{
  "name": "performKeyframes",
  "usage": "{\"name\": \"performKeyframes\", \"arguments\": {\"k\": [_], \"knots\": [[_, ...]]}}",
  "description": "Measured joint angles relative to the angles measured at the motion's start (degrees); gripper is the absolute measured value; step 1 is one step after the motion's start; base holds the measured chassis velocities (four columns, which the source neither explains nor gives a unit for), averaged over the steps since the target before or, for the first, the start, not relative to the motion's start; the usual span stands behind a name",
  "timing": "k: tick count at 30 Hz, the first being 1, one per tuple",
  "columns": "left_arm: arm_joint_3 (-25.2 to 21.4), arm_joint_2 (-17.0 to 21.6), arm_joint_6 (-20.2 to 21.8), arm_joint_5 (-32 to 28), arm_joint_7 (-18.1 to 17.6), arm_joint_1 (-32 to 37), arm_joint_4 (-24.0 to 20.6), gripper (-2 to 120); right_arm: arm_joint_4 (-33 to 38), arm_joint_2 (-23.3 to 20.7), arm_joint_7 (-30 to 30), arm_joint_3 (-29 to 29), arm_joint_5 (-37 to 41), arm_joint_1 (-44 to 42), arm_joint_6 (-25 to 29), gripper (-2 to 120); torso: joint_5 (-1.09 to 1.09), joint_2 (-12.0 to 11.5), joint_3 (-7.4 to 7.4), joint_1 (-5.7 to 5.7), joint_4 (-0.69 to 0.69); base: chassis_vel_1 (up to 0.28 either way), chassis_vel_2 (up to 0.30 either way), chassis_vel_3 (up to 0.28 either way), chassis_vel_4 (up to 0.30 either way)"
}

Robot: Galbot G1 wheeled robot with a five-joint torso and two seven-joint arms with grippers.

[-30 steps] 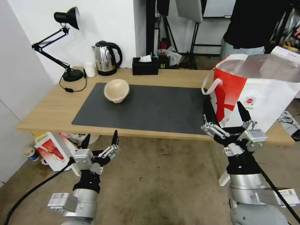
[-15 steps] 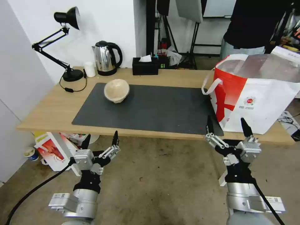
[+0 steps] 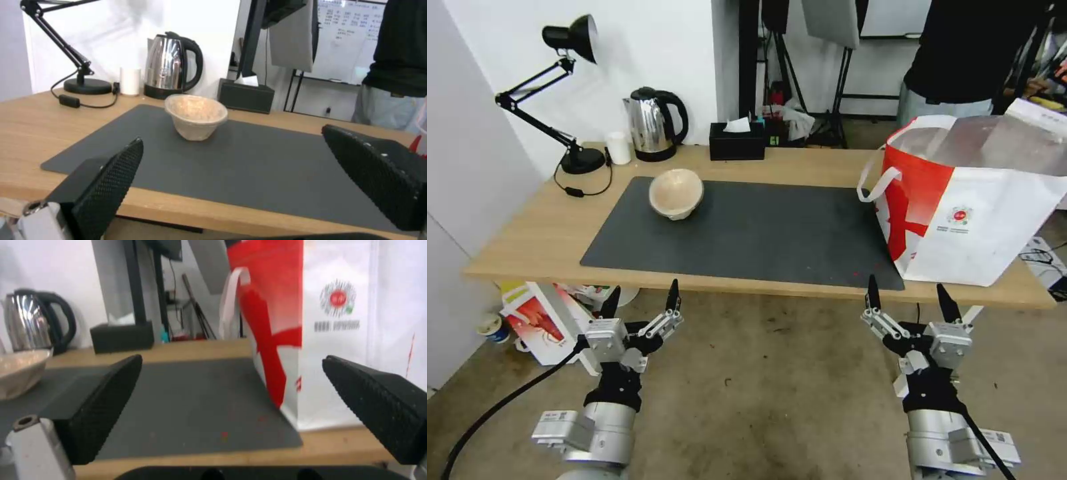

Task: Pick up the trash from the table and place it into the takeout bag.

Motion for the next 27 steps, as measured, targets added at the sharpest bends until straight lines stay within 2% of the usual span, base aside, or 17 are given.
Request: {"name": "performKeyframes", "arguments": {"k": [27], "knots": [[-0.47,0.3,0.03,-0.2,-0.44,-0.07,0.15,100,-2.19,0.23,0.46,-0.78,-3.05,-1.45,-0.8,100,0.0,0.0,0.0,0.0,0.0,0.0,0.0,0.0,0.0]]}}
